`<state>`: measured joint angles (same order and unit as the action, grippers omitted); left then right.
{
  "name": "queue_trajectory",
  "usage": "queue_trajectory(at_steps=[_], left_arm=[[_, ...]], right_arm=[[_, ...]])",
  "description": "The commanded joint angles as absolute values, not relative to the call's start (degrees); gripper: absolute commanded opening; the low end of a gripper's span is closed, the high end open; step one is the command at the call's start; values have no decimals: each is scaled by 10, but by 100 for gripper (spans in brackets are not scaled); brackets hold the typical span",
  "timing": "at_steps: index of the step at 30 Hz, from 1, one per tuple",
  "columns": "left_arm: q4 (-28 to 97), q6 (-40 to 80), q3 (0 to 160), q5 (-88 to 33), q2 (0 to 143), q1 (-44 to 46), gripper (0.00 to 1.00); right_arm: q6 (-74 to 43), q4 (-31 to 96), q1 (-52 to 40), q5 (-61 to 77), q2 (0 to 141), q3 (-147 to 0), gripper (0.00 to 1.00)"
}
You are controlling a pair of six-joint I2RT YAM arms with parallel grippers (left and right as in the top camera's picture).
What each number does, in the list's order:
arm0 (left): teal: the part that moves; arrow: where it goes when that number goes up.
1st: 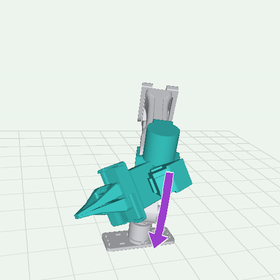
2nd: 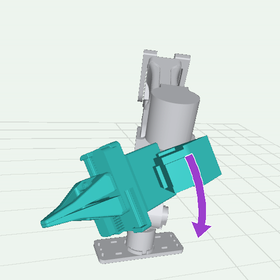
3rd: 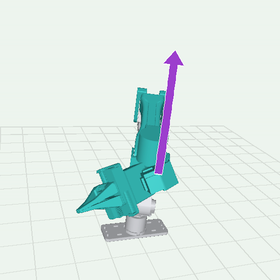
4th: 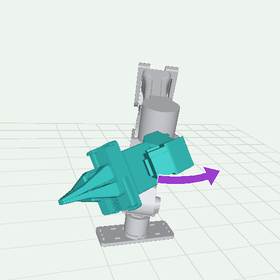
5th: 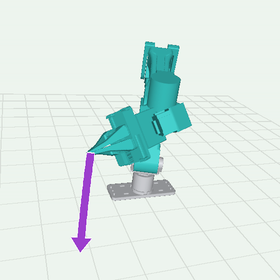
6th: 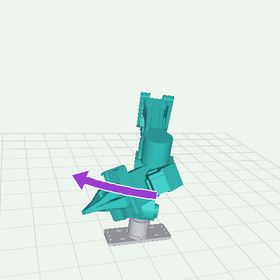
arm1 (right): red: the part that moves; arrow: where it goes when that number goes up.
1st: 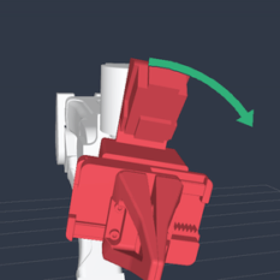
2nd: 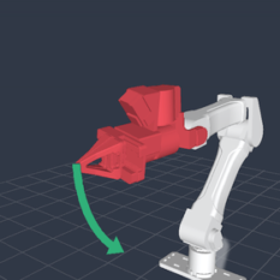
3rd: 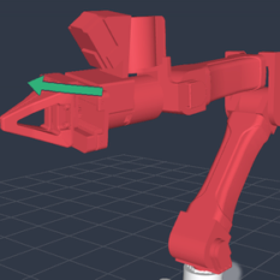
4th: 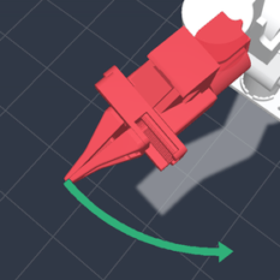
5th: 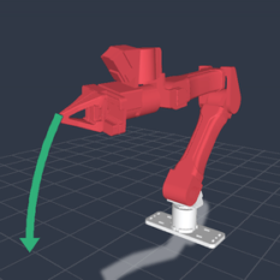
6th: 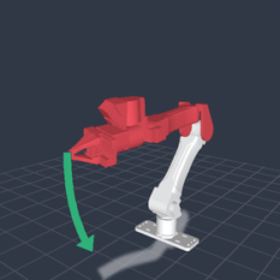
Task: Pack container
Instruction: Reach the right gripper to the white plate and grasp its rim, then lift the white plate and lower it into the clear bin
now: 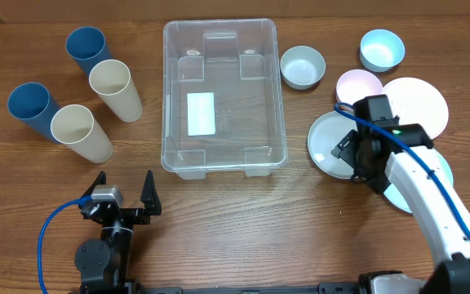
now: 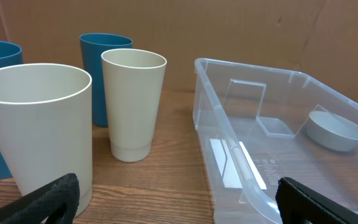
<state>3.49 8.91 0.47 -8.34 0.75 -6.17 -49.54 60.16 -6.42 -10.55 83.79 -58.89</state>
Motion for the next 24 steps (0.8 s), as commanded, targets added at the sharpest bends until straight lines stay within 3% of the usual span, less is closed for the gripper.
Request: queue_trajectory(at_steps=[1, 6, 13, 17, 18, 20, 24], left_arm=[[36, 94, 3, -84, 3, -67, 100], [36, 94, 3, -84, 3, -67, 100], [36, 94, 3, -84, 3, -67, 100], [36, 94, 3, -84, 3, -67, 100], [36, 94, 3, -84, 3, -67, 100], [36, 94, 3, -84, 3, -67, 100], [36, 94, 3, -84, 3, -67, 100]], right_arm=[[-588, 563, -63, -119, 865, -546, 83], [-588, 479, -63, -117, 870, -494, 68], [-588, 390, -63, -117, 870, -425, 57], [-587, 377, -63, -118, 870, -414, 36], [-587, 376, -63, -118, 870, -414, 24], [-585, 373, -63, -118, 870, -414, 8], [-571, 362, -63, -118, 870, -414, 4]])
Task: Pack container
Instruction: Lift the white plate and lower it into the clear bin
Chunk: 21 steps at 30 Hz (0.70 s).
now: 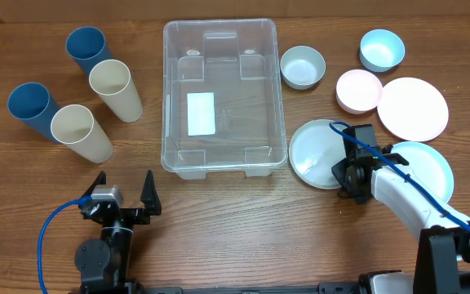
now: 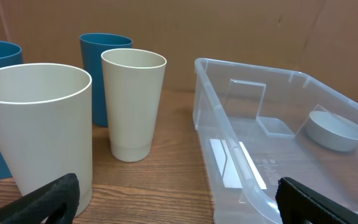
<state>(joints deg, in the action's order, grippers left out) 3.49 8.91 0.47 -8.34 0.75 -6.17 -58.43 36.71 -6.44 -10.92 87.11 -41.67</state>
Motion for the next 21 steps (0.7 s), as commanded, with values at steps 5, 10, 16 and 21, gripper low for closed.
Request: queue_trajectory(at_steps=[5, 10, 16, 21], left_arm=[[36, 94, 3, -84, 3, -67, 100], [36, 94, 3, -84, 3, -67, 100], [36, 94, 3, -84, 3, -67, 100], [36, 94, 3, -84, 3, -67, 100]], right_arm=[[-550, 356, -63, -130, 870, -416, 4], [-520, 390, -61, -146, 857, -469, 4], [-483, 521, -30, -150, 824, -606, 4], [-422, 581, -21, -150, 800, -695, 4]])
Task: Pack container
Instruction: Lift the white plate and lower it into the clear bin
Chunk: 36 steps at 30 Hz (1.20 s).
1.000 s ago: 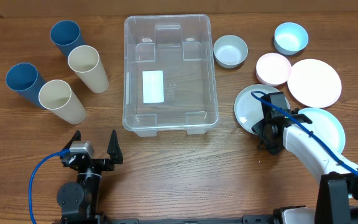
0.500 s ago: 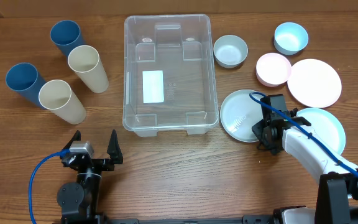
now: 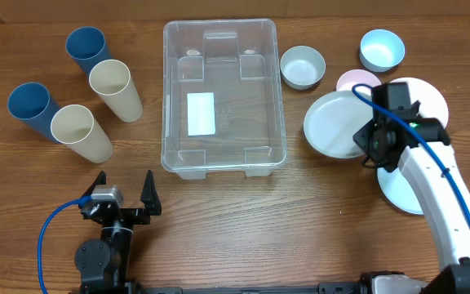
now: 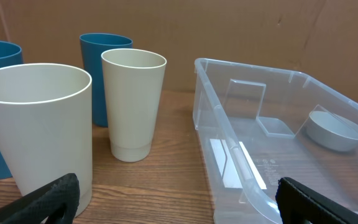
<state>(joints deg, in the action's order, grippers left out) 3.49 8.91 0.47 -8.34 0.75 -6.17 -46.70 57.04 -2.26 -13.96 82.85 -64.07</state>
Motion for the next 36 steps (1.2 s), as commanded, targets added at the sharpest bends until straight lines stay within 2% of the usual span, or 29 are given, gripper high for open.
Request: queue_trajectory(at_steps=[1, 8, 11, 17, 21, 29, 36], left_arm=[[36, 94, 3, -84, 3, -67, 100], [36, 94, 3, -84, 3, -67, 100], [36, 94, 3, -84, 3, -67, 100], [36, 94, 3, -84, 3, -67, 100], [36, 94, 3, -84, 3, -67, 100], [36, 94, 3, -84, 3, -67, 100], [36, 94, 3, -84, 3, -67, 100]], right_arm=[[-404, 589, -21, -147, 791, -718, 4], [-320, 592, -56, -54, 765, -822, 4], [-312, 557, -112, 9, 767, -828, 4], [-328, 476, -253, -4, 807, -828, 4], [-332, 459, -304, -8, 878, -828, 4], [-334, 451, -318, -8, 1002, -827, 4], [-334, 457, -318, -16, 1057, -817, 4]])
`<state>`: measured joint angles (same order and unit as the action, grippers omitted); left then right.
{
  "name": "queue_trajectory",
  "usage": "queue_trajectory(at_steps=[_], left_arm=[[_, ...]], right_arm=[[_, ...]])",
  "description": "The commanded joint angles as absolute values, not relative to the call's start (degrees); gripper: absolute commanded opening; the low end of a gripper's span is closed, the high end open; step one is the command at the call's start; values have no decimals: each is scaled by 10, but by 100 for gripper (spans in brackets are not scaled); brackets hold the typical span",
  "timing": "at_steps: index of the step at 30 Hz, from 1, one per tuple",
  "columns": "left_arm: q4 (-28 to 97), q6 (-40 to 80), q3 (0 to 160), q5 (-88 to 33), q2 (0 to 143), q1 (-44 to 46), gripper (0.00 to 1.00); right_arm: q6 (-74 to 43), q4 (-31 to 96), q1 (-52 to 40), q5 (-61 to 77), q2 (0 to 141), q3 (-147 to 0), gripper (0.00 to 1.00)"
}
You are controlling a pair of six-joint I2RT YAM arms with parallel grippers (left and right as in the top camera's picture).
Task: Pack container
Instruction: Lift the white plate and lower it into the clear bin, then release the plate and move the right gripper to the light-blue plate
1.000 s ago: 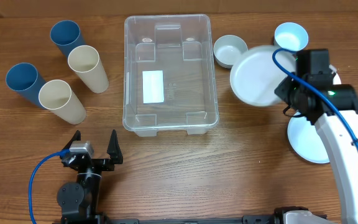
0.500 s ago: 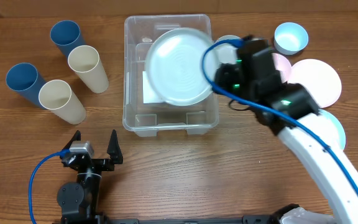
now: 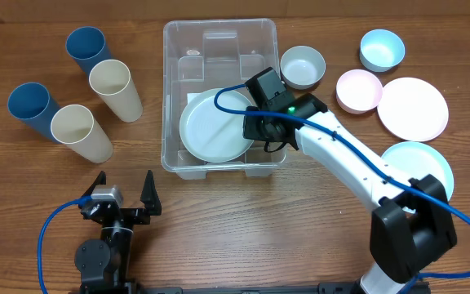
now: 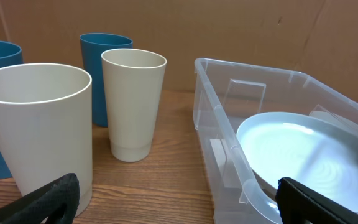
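Observation:
The clear plastic container [image 3: 223, 37] stands mid-table. A white plate [image 3: 210, 126] is inside its near half, also seen through the wall as the white plate [image 4: 303, 155] in the left wrist view. My right gripper [image 3: 254, 131] reaches over the container's right wall and is shut on the plate's right rim. My left gripper [image 3: 125, 198] rests open near the front table edge, nothing between its fingers [image 4: 48, 199], which point towards the cups and the container wall [image 4: 229, 149].
Left of the container stand two blue cups [image 3: 86, 45] [image 3: 29, 102] and two cream cups [image 3: 113, 86] [image 3: 78, 131]. To the right lie a grey bowl [image 3: 303, 65], a light blue bowl [image 3: 382, 49], a pink bowl [image 3: 358, 90], a pale pink plate [image 3: 414, 108] and a light blue plate [image 3: 421, 167].
My right gripper has moved left with the white plate, from beside the pink bowl to inside the container. The left arm has not moved.
The right gripper was at the white plate, which lay right of the container partly on the light blue plate. Then the plate sat nearer the container with the gripper on its rim. Then it was held up by the pink bowl, and now it is in the container.

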<state>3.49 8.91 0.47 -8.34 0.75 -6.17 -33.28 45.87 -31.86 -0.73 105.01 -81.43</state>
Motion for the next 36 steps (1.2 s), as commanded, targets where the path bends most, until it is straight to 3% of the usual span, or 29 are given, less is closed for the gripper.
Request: queue_trajectory(at_steps=[1, 4, 6, 8, 15, 24, 29, 36], left_arm=[[36, 94, 3, -84, 3, -67, 100], [36, 94, 3, -84, 3, -67, 100], [36, 94, 3, -84, 3, -67, 100], [36, 94, 3, -84, 3, -67, 100], [36, 94, 3, -84, 3, -67, 100], [36, 94, 3, -84, 3, -67, 100], [36, 94, 3, -84, 3, -67, 100], [36, 94, 3, -84, 3, -67, 100]], right_arm=[[-333, 457, -318, -18, 1063, -815, 4], [-333, 456, -318, -21, 1067, -814, 5], [-329, 455, -318, -21, 1067, -814, 31], [-325, 455, -318, -21, 1067, -814, 46], [-256, 478, -318, 5, 1066, -851, 52], [-243, 769, -291, 5, 1066, -1210, 63], [-299, 925, -136, -56, 1065, -1275, 68], [-301, 970, 152, -39, 1065, -1258, 70]])
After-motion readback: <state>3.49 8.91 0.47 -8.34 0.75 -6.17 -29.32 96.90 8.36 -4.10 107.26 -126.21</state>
